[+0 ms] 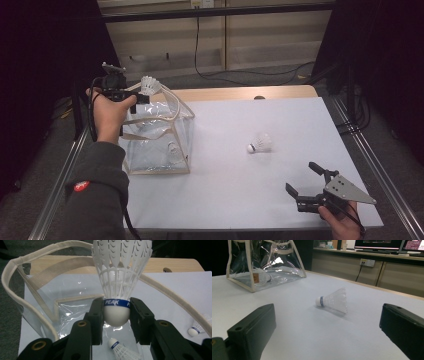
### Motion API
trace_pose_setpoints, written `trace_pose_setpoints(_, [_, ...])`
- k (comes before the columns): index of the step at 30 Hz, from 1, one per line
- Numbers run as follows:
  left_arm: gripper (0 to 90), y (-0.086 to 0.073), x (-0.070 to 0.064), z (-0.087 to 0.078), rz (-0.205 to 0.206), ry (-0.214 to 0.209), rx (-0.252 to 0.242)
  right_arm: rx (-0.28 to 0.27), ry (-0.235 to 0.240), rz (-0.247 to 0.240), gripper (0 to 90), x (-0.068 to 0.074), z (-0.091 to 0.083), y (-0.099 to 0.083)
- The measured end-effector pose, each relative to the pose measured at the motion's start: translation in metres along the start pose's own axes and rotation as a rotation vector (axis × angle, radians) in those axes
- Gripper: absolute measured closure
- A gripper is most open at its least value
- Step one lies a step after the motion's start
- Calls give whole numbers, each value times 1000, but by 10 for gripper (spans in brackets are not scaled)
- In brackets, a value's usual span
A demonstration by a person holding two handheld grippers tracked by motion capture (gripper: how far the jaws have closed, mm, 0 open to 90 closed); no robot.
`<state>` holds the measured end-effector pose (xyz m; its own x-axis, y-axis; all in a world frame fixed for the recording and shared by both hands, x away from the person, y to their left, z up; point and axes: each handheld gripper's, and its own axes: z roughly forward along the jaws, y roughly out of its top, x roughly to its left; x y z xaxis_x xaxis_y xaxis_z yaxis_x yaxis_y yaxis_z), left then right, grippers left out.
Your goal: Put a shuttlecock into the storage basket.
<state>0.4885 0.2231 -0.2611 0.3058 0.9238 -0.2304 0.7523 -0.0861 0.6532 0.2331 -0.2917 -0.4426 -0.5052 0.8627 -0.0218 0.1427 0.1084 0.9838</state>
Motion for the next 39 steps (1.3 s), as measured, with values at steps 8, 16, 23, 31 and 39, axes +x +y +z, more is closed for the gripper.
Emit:
trace_pose_setpoints(8, [557, 0, 0, 5, 16, 32, -5, -2, 3, 0, 5, -1, 0, 0])
trace_pose_setpoints(16, [531, 0, -4, 4, 26, 10, 0, -2, 3, 1, 6, -1, 0, 0])
trace_pose_setpoints(23, [501, 1, -12, 3, 35, -36, 14, -2, 6, 0, 6, -2, 0, 0])
trace_pose_setpoints(31, [470, 2, -25, 2, 50, -85, 18, -2, 2, 4, 6, -2, -1, 0])
trace_pose_setpoints(39, [421, 3, -35, -1, 73, -135, 25, -4, 0, 1, 6, -2, -1, 0])
